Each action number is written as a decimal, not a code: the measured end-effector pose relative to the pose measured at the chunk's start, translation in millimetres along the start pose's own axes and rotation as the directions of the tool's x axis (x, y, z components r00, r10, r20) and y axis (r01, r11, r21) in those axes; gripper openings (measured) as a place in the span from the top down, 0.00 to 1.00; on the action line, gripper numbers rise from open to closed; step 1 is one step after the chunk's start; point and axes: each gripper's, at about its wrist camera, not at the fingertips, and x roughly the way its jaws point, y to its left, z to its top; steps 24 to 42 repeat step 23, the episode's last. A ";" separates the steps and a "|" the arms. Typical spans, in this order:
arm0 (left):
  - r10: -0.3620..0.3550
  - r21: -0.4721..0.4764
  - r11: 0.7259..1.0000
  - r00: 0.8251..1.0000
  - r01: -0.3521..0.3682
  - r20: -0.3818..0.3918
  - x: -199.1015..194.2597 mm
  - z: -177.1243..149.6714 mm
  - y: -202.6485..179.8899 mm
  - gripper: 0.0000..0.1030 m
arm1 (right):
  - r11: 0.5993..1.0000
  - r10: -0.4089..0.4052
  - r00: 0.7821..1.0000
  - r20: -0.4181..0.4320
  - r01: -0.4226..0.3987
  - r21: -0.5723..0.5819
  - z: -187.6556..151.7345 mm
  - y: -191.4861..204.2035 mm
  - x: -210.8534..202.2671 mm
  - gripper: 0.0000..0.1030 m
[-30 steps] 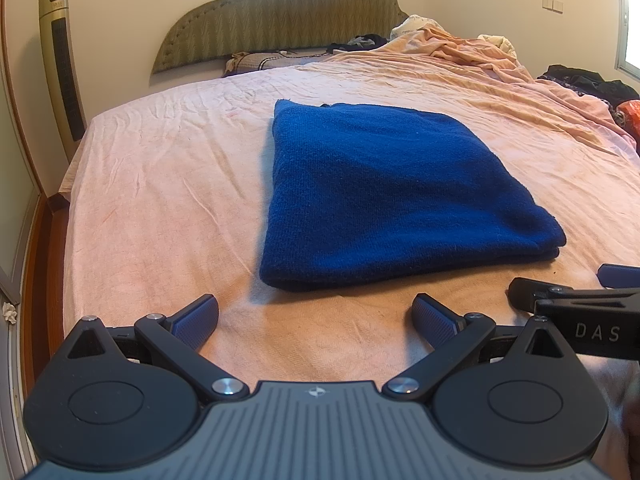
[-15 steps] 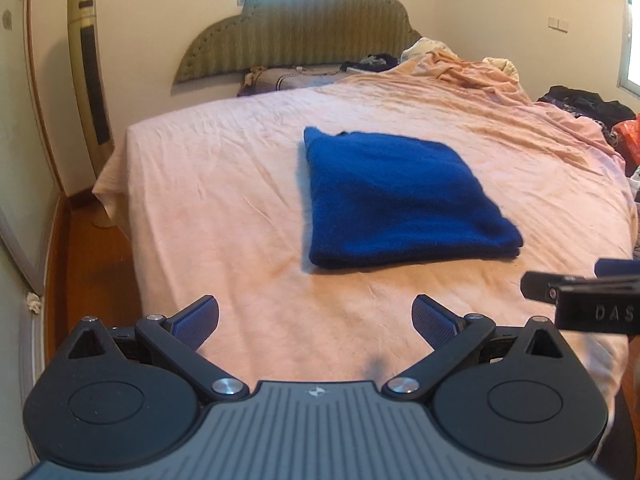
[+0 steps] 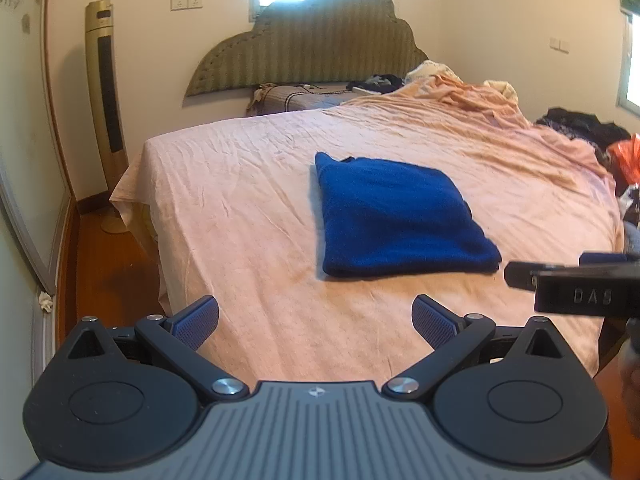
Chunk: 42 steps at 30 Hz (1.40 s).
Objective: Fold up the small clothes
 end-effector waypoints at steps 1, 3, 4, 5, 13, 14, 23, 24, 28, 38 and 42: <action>0.000 -0.007 1.000 1.000 0.000 0.003 -1.2 -0.1 -0.1 0.00 | 1.000 0.000 1.000 -0.001 0.000 0.001 0.6 0.3 0.0 0.00; -0.002 -0.010 1.000 1.000 0.002 0.007 -3.3 0.5 0.7 0.00 | 1.000 0.002 1.000 -0.006 -0.002 0.004 1.0 0.7 0.2 0.00; -0.001 -0.007 1.000 1.000 0.001 0.007 -3.6 0.9 0.3 0.00 | 1.000 0.006 1.000 -0.007 -0.006 0.007 1.5 0.7 -0.1 0.00; 0.000 -0.004 1.000 1.000 0.000 0.008 -4.0 1.2 -0.1 0.00 | 1.000 0.008 1.000 -0.009 -0.008 0.010 2.1 1.1 -0.2 0.00; 0.000 -0.003 1.000 1.000 0.000 0.004 -4.5 0.4 -1.0 0.00 | 1.000 0.006 0.999 0.032 -0.007 0.021 1.1 1.1 -3.7 0.00; -0.001 -0.002 1.000 1.000 0.001 0.004 -4.6 0.4 -1.1 0.00 | 0.999 -0.004 0.999 0.052 0.002 0.041 1.0 -1.7 -4.2 0.00; -0.003 -0.002 1.000 1.000 0.003 0.006 -5.9 1.4 -2.2 0.00 | 0.998 0.010 0.994 0.110 -0.016 0.057 5.5 -7.8 -13.0 0.01; -0.003 -0.002 1.000 1.000 0.003 0.006 -5.9 1.4 -2.2 0.00 | 0.998 0.010 0.994 0.110 -0.016 0.057 5.5 -7.8 -13.0 0.01; -0.003 -0.002 1.000 1.000 0.003 0.006 -5.9 1.4 -2.2 0.00 | 0.998 0.010 0.994 0.110 -0.016 0.057 5.5 -7.8 -13.0 0.01; -0.003 -0.002 1.000 1.000 0.003 0.006 -5.9 1.4 -2.2 0.00 | 0.998 0.010 0.994 0.110 -0.016 0.057 5.5 -7.8 -13.0 0.01; -0.003 -0.002 1.000 1.000 0.003 0.006 -5.9 1.4 -2.2 0.00 | 0.998 0.010 0.994 0.110 -0.016 0.057 5.5 -7.8 -13.0 0.01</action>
